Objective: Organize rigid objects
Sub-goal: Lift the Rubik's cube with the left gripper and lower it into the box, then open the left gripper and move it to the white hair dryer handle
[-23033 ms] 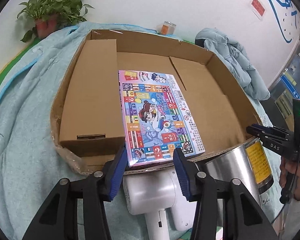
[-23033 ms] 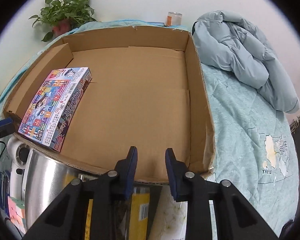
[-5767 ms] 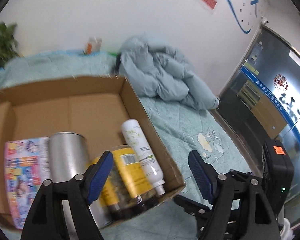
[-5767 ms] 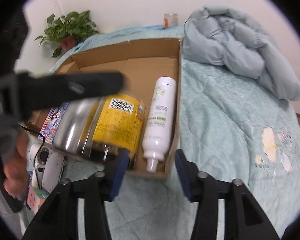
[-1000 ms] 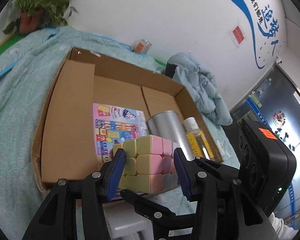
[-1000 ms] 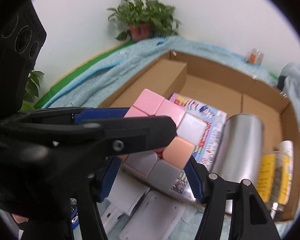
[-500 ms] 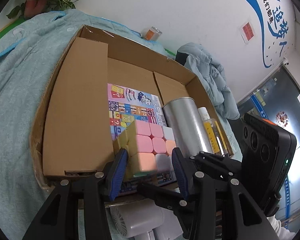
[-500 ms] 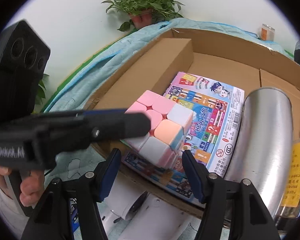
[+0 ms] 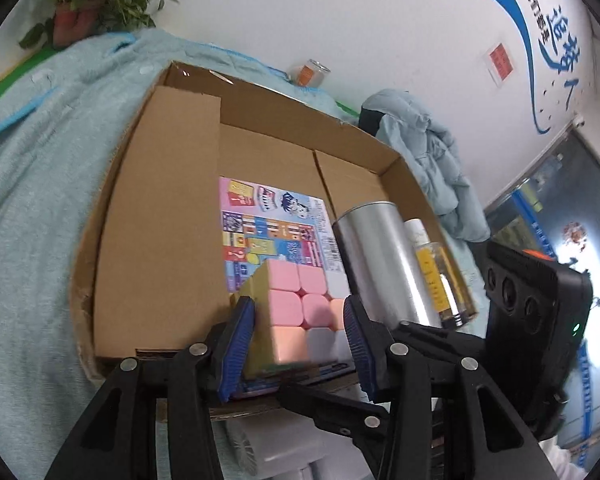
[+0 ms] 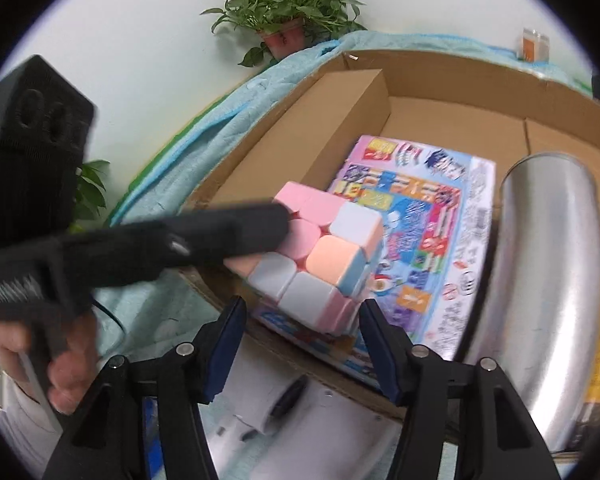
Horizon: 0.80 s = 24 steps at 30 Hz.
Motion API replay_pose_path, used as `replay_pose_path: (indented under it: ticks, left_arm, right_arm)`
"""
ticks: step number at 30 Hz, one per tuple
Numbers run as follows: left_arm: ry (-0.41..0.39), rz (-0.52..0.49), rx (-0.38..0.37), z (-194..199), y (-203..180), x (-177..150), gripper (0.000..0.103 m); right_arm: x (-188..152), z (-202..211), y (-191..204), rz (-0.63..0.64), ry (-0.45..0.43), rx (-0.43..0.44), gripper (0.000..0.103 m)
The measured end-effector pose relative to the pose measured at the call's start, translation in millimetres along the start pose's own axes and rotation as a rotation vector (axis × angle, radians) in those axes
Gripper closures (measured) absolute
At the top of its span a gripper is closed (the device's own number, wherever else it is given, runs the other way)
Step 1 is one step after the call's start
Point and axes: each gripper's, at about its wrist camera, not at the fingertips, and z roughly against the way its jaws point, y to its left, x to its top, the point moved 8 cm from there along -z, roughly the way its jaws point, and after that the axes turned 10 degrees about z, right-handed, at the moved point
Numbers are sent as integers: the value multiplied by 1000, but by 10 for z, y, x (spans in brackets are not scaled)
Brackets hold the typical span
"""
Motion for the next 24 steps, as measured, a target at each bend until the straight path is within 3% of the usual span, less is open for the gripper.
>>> replay_pose_path:
  ticks: [8,10,12,14,15,17,19,24]
  left_arm:
    - [36,38,21,49,59,-186,60]
    - [42,44,27,80,58,-226,60]
    - [-7,13,53,197,34,-257,59]
    - [-76,-36,75,371,-16,-296,46]
    - [-112,-52,86,474,-36,-336,28]
    - [-180,-45,120,646,-29,-424,2]
    - [-201,-43,160,723,3,-538,1]
    - [-124,-22,174,704,121,-923,1]
  right_arm:
    - [-26,-12,105,2,-10,8,38]
    - [-60,59,123,-16,-28,-17,38]
    - [-133,241,146,-30,-71,-89,38]
    - [-252,426,176,-47,-116,-152,32]
    - [-325,476,193,-52,-119,-170,29]
    - [-511,549,243,-57,-121,-180,27]
    - [-749,581,286,-62,-118,-214,27]
    - [-1113,525,447,-83,-105,-220,27]
